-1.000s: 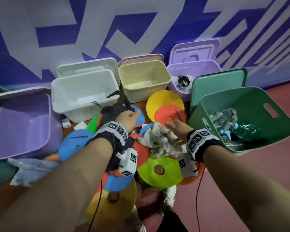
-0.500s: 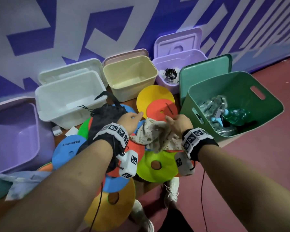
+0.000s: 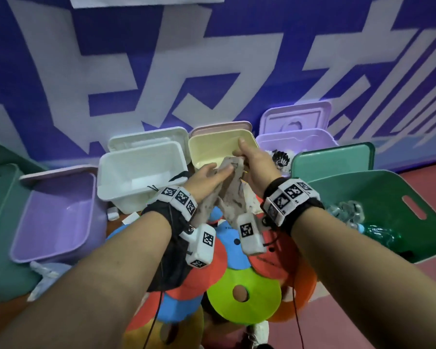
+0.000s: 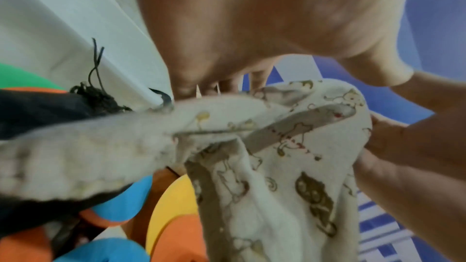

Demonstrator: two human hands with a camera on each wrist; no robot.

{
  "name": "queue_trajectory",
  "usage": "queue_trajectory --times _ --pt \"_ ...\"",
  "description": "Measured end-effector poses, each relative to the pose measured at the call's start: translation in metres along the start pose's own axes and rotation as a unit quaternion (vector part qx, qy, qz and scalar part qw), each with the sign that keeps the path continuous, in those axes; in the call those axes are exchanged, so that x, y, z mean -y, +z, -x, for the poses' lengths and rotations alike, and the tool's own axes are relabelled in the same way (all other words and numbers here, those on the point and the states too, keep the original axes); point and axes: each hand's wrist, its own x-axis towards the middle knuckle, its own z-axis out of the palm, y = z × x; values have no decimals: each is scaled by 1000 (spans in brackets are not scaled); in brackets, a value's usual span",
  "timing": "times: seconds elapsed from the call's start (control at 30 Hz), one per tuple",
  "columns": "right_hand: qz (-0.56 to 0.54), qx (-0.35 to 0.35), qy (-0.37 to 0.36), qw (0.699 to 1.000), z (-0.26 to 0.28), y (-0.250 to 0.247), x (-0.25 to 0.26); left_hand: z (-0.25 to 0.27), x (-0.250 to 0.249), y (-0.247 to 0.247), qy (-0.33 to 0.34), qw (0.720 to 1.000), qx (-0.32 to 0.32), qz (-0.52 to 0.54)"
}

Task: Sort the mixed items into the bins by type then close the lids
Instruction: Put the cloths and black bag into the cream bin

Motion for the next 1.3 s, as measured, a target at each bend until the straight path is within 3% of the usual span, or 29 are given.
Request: queue_trajectory --times 0.17,0.3,0.43,0.53,0.63,0.7,0.8,0.97,1.17,1.3 --pt "-104 88 40 990 -18 11 22 -10 -7 -14 -27 999 8 20" --pt "-135 149 54 978 -34 18 30 -9 -15 -21 -35 997 -73 10" --pt "-24 220 26 975 -48 28 22 -2 -20 -32 -58 987 -150 1" --pt "80 283 9 956 -59 40 4 4 -16 -39 -78 979 -187 27" --pt "125 376 62 916 -62 54 -17 8 -7 -43 -100 961 -232 117" --pt "137 398 98 902 -64 63 -32 11 5 -47 -120 940 -261 181" --pt "184 389 94 898 -57 71 -38 11 29 -56 -147 932 -233 237" --pt "241 340 83 905 -48 71 -53 14 33 -60 -171 940 -173 240" --pt "370 289 132 873 -48 85 -100 12 83 -71 -257 953 -138 82" --pt "400 230 181 868 -43 93 -138 8 122 -80 -261 961 -90 -4"
